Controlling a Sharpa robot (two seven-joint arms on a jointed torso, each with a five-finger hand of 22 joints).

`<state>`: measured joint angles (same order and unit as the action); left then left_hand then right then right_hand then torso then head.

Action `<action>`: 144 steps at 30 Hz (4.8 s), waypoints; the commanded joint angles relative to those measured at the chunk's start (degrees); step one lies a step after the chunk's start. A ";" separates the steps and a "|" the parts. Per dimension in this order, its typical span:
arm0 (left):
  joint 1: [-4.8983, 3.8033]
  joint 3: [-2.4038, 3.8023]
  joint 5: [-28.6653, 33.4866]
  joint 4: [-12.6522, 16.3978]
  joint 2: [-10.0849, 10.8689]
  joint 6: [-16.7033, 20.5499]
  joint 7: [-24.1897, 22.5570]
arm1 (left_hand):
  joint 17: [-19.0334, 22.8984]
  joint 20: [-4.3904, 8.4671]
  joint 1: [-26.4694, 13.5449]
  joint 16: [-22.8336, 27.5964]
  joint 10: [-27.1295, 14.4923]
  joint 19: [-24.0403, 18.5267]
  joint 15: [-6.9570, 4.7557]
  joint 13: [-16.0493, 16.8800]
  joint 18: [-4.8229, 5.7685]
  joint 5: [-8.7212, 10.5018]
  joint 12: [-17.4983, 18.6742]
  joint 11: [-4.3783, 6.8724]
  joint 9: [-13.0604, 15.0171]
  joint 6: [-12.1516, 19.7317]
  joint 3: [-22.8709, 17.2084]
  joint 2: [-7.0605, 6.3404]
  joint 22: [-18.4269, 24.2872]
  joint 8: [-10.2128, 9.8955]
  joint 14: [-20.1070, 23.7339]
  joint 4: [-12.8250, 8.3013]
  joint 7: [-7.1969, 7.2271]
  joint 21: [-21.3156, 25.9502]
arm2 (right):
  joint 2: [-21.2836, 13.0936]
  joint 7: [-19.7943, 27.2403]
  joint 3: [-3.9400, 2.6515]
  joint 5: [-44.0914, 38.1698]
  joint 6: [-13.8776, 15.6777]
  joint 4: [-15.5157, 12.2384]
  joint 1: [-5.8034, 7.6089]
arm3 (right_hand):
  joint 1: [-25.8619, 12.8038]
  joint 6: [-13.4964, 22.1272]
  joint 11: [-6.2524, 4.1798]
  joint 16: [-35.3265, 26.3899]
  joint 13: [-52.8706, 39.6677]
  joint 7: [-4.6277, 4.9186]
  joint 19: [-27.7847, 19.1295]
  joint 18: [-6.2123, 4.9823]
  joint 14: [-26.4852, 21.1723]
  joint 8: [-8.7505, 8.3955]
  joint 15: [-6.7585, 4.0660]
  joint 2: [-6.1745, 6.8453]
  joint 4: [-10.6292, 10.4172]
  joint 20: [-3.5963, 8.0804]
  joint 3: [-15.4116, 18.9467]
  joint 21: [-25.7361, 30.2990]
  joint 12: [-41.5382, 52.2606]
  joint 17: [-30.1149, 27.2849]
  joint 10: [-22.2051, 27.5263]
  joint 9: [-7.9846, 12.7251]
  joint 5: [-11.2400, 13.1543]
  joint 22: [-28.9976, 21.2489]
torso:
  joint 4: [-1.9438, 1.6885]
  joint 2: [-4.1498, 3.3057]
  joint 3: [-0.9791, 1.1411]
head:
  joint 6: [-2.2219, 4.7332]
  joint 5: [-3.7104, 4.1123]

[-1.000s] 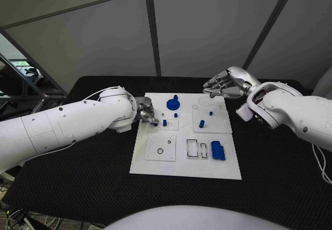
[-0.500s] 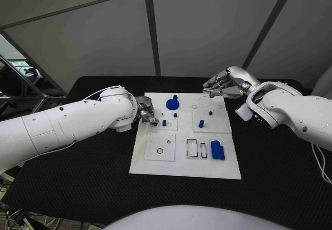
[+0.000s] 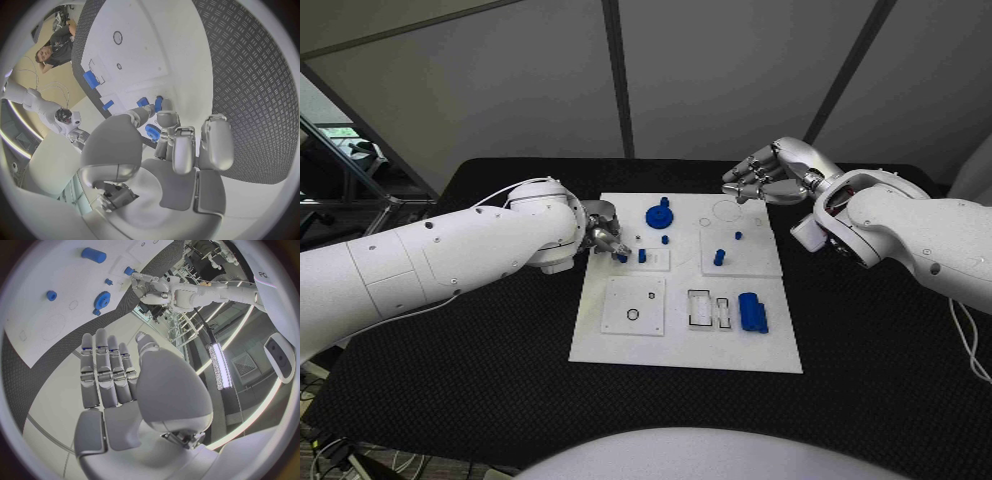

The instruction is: Assemble the parts on the task board

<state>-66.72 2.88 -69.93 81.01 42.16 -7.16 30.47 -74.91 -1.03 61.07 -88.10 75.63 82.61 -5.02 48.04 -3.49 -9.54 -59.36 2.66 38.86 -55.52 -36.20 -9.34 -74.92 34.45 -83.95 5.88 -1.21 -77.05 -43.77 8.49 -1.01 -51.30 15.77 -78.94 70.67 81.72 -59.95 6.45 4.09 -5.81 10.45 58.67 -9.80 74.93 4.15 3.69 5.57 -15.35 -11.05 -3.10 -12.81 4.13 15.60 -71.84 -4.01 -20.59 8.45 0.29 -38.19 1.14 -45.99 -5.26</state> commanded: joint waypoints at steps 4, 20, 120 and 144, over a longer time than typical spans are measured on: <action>0.22 -0.18 0.09 0.02 -0.30 -2.08 0.20 | -12.68 0.07 -1.13 -0.40 0.58 0.41 -0.51 0.37 -0.05 0.05 -0.63 0.04 -0.26 -0.73 1.34 0.10 -2.44 0.02 -5.43 0.43 0.09 -0.35 | -0.04 0.06 -0.04 0.03 -0.32 -0.17 0.10 | -0.31 0.47 0.15 -0.33 0.08 0.09 0.43 -0.75 0.09 -0.23 0.17 -0.52 0.07 -0.17 0.13 0.39 0.10 -0.08 0.35 0.01 -0.35 -0.12 | 0.00 -0.04 0.01 | -0.05 0.06; 0.21 -0.18 0.09 -0.32 -0.55 -1.64 0.14 | -13.12 0.14 -3.64 -0.71 1.05 0.71 -0.55 0.82 0.06 0.11 -1.28 0.08 -1.03 -1.79 6.33 1.00 -2.95 -0.18 -5.54 2.83 0.15 -0.58 | 0.03 0.07 -0.04 0.03 -0.33 -0.08 0.10 | -0.35 0.48 0.16 -0.33 0.08 0.10 0.44 -0.75 0.08 -0.23 0.18 -0.53 0.05 -0.17 0.17 0.42 0.10 -0.09 0.37 0.01 -0.35 -0.14 | -0.03 -0.03 -0.01 | -0.28 0.03; -0.14 -0.55 -17.20 -11.07 -10.63 11.80 -26.49 | 18.47 -4.12 22.23 17.50 -19.39 0.08 4.56 -39.72 -1.29 1.10 35.03 -6.88 -28.22 1.87 24.06 -0.22 2.04 -20.61 0.51 2.90 -6.28 7.70 | 0.70 -0.16 -0.04 0.02 -0.19 0.02 0.08 | -0.58 0.62 0.23 -0.37 0.09 0.16 0.46 -0.73 -0.05 -0.25 0.24 -0.57 -0.02 -0.23 0.39 0.63 0.09 -0.18 0.52 0.01 -0.38 -0.30 | -0.02 -0.05 -0.01 | 0.92 1.83; 0.39 -0.76 -17.34 -13.91 -12.28 10.30 -26.71 | 19.44 -4.10 23.54 17.40 -17.97 0.14 4.50 -40.92 -1.14 0.94 36.40 -6.87 -29.28 0.85 22.95 0.95 1.05 -21.52 0.41 2.42 -6.41 6.87 | 0.80 -0.20 -0.04 0.02 0.07 -0.03 0.09 | -0.53 0.63 0.23 -0.37 0.08 0.16 0.47 -0.74 -0.06 -0.25 0.24 -0.61 0.02 -0.24 0.38 0.66 0.09 -0.19 0.54 0.01 -0.39 -0.32 | -0.03 -0.01 0.03 | 0.80 1.99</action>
<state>-66.29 2.13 -86.75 67.18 30.01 3.98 3.79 -55.50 -5.13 84.29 -70.71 57.29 82.40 -0.60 7.18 -7.43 -8.62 -23.23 -4.12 9.62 -54.27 -12.98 -8.60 -73.82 13.12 -83.23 8.23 -7.67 -70.02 -43.04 8.15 -1.01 -51.30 15.60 -78.85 70.65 81.49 -59.75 6.65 4.09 -5.81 10.66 58.87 -9.80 74.92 4.15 3.69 5.34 -15.35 -11.25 -3.10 -12.36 4.13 15.50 -71.64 -4.01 -20.62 8.23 0.26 -38.17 1.16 -45.14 -3.33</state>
